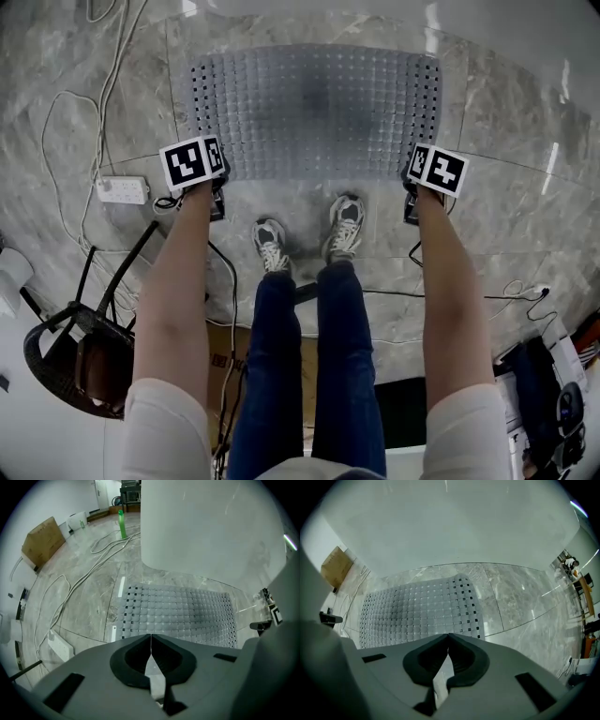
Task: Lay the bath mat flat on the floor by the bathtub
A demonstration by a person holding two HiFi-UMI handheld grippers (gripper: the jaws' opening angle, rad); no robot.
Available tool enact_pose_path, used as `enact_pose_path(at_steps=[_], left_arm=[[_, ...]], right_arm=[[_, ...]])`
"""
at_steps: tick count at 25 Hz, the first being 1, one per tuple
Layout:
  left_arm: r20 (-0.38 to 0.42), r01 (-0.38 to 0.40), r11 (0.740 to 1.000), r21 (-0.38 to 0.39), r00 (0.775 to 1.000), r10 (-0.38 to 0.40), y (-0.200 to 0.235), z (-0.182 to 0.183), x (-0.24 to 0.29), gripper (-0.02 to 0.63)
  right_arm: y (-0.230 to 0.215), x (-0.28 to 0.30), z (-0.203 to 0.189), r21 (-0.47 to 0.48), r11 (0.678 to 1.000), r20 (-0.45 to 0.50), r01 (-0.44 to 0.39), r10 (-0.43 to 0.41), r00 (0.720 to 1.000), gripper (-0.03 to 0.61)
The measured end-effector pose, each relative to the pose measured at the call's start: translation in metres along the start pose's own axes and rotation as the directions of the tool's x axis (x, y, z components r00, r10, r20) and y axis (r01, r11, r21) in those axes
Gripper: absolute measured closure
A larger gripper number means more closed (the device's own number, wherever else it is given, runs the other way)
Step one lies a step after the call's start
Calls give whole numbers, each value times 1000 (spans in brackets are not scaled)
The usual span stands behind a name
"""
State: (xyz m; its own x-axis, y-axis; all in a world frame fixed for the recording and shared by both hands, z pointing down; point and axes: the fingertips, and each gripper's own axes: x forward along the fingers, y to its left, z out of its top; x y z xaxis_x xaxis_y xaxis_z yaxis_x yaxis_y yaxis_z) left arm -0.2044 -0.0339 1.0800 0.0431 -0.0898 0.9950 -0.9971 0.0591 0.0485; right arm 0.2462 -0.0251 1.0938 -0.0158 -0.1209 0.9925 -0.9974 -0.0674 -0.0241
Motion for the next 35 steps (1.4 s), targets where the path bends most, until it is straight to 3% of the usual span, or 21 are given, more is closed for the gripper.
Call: enact_pose_path(at_steps=[9,13,18,23,35], left_arm=[[-1,52,998,-26,999,-52,-18,0,-66,580],[13,75,997,2,997,-75,-25,8,-105,581],[81,118,993,24,990,-119,-37,27,-165,581],[155,132,986,97,977,-146,-43,55,-228,581],[234,166,980,111,954,-188,-58,64,-370,581]], right_arm=[[27,-78,18,-32,999,17,-34,34,999,548],[41,-120,33,-62,997,36,-41,43,998,548],[61,-182,52,-66,995,94,-68,74,993,548],[72,-244,74,-75,994,155,-83,93,984,548],[85,-398,91,-127,987,226,-95,122,966,548]])
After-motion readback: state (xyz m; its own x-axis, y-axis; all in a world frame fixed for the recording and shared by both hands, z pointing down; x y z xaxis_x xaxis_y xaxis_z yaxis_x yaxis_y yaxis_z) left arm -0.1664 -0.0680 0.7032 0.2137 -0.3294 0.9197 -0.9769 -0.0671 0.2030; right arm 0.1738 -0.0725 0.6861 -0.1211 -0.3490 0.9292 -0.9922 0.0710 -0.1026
